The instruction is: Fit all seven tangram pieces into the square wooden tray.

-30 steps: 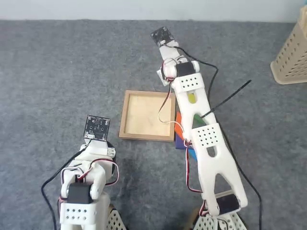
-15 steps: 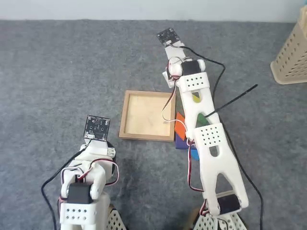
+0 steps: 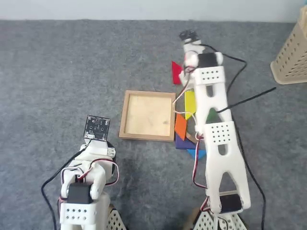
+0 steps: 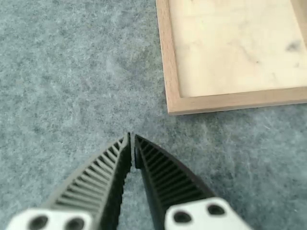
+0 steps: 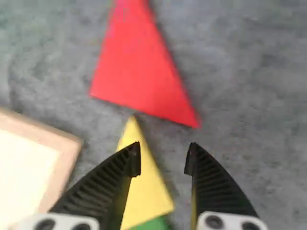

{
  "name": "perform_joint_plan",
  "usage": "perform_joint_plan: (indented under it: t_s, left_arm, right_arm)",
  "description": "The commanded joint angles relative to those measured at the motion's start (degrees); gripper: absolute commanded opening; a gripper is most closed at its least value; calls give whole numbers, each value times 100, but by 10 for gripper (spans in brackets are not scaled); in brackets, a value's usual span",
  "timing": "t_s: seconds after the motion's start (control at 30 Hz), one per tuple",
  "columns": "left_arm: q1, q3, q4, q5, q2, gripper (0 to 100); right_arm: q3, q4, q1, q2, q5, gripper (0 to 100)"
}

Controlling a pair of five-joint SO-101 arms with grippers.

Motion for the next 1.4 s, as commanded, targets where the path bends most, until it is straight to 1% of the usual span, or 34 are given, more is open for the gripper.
perform_joint_plan:
  t_s: [0.0,0.07,0.13,0.3,0.5,0.7,0.8,1.0,1.13,1.23,1.3,1.37]
  left_arm:
    - [-26,-31,26,53,-18,11]
    - [-26,-31,26,53,-18,11]
    - [-26,-31,26,53,-18,11]
    - [-26,-31,26,53,-18,11]
    - [-26,-31,26,53,-18,11]
    - [-26,-31,26,53,-18,11]
    - [-26,-31,26,53,-18,11]
    - [-26,-31,26,53,-18,11]
    - [-26,-31,26,53,-18,11]
    - [-26,-31,26,53,-18,11]
    - [-26,-31,26,53,-18,11]
    - [-26,-31,26,53,-18,11]
  right_arm:
    - [-176,-22,-110,-716,-70,162]
    - [-167,-338,-312,-804,-70,162]
    - [-158,-901,-462,-760,-62,165]
    - [-158,-2246,-497,-119,-53,162]
    - [-158,-2387,-549,391,-44,162]
    - [-158,-2299,-391,637,-44,162]
    - [-158,-1965,-312,655,-44,162]
    - [-176,-954,-277,593,-53,160]
    - [-185,-303,-259,418,-316,117]
    - [-185,119,-154,215,-308,126]
    - [-185,251,-48,136,-290,147]
    - [-185,251,136,101,-290,145]
